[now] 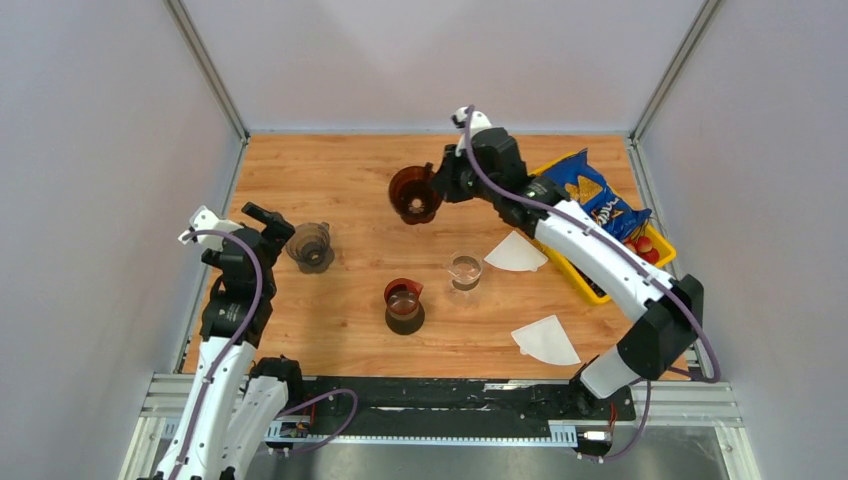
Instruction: Place the coffee filter in the dripper
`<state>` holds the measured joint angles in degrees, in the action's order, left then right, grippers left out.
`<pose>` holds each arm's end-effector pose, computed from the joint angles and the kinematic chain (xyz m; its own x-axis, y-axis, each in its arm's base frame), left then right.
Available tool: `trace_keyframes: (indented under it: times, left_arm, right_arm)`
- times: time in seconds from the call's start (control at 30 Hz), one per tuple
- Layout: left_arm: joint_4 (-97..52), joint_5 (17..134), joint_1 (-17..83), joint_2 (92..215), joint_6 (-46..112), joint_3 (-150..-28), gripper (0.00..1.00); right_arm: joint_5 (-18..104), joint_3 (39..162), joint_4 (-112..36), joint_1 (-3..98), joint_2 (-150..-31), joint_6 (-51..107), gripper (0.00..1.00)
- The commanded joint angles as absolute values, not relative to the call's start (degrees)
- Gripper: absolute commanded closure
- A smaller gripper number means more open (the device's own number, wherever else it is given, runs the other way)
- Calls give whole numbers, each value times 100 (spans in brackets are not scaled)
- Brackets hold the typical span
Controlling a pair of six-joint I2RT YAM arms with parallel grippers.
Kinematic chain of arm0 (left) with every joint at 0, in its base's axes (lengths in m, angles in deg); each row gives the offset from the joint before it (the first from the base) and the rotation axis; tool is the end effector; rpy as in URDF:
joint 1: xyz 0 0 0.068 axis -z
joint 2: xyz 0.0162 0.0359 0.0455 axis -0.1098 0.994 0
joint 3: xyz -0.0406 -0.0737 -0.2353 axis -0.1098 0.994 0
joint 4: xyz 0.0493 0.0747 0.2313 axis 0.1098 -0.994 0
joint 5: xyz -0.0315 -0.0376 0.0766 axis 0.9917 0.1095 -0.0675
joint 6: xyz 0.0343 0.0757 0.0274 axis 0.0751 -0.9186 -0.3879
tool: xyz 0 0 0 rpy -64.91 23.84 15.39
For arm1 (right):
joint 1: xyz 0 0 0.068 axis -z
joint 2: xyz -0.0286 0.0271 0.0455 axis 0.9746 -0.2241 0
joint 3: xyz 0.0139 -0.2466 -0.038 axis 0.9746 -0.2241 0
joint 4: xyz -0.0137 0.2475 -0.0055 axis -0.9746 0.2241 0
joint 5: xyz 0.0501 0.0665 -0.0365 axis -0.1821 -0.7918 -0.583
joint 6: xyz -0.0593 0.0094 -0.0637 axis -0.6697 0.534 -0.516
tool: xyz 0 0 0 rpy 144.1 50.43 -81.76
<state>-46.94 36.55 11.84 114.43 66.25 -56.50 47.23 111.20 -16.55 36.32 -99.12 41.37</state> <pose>0.1886 0.0214 0.2841 0.0492 -0.6104 -0.7905 -0.5069 0.6667 -0.5464 0.2930 0.2582 0.3325 -0.5464 -0.0174 -0.8374 -0.5360 0.7755 0.3336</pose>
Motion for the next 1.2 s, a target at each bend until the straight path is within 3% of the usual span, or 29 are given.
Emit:
trace_keyframes:
  times: [0.0, 0.3, 0.6, 1.17]
  left_arm:
    - [-3844, 4136, 1164, 11520, 6652, -5610, 0]
    - [-3576, 4647, 1162, 11975, 6316, -5555, 0]
    - [-3517, 4813, 1165, 12064, 6111, -5471, 0]
    - [-3498, 4852, 1162, 12142, 6091, -5455, 0]
  right_arm:
    - [4951, 10963, -528, 4055, -9305, 4494, 100]
    - [4832, 10805, 778, 4391, -8793, 4355, 97]
    - [4432, 10439, 733, 4424, -8792, 4259, 100]
    - [4626, 10042, 584, 4445, -8489, 4329, 95]
